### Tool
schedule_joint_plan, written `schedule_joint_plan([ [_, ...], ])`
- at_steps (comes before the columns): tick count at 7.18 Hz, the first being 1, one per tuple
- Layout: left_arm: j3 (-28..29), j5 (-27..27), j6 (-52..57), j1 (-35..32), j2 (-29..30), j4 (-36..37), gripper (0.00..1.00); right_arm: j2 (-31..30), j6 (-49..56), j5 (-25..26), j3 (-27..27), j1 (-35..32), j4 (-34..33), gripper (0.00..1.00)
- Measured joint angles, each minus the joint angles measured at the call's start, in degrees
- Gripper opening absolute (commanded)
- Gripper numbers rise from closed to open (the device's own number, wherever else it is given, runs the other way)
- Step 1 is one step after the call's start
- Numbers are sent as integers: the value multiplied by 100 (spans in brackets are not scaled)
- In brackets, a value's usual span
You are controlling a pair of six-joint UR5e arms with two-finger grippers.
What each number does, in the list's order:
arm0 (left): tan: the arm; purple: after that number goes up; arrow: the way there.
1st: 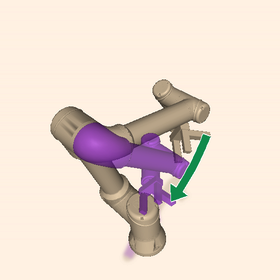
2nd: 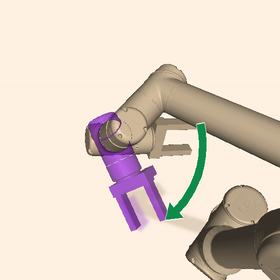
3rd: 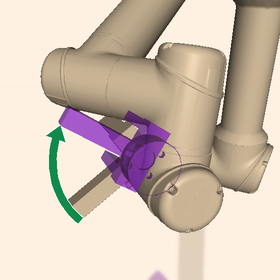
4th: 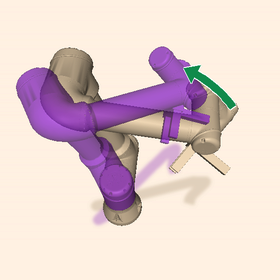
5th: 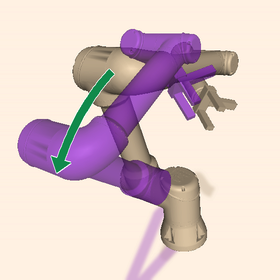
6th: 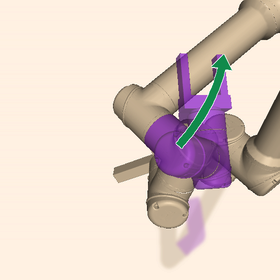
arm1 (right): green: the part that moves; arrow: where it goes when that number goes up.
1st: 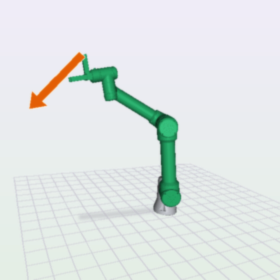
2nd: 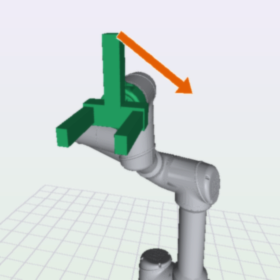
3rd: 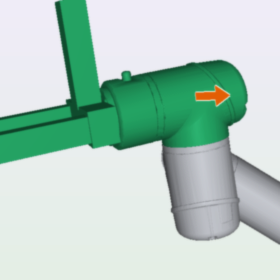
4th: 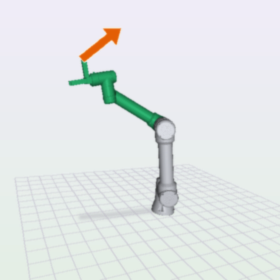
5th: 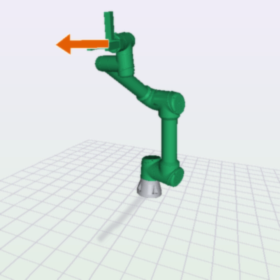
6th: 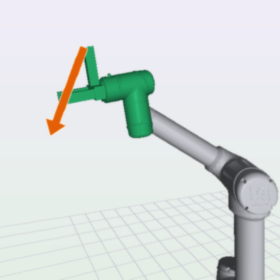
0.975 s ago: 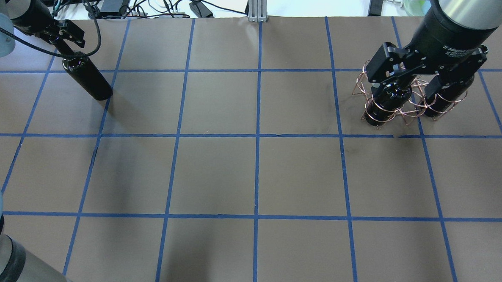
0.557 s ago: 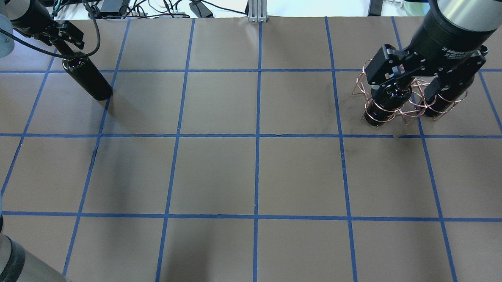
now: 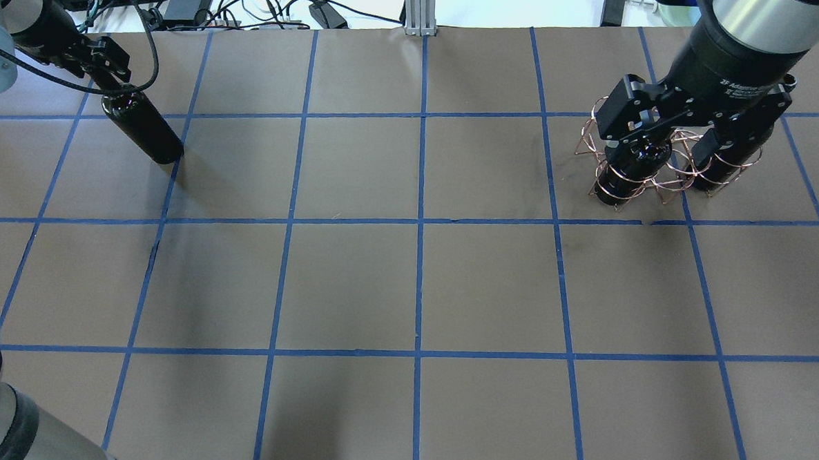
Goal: Place wine into wine basket
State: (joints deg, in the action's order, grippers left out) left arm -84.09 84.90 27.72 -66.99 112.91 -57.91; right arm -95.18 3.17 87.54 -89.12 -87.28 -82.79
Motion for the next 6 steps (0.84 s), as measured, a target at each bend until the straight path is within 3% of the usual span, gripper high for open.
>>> schedule_joint_plan([
  [3,-10,-8,-73,2,-10,-127,53,0,0,0,0,-3,0,100],
  [6,-15,-14,-89,2,-17,-225,27,0,0,0,0,-1,0,100],
])
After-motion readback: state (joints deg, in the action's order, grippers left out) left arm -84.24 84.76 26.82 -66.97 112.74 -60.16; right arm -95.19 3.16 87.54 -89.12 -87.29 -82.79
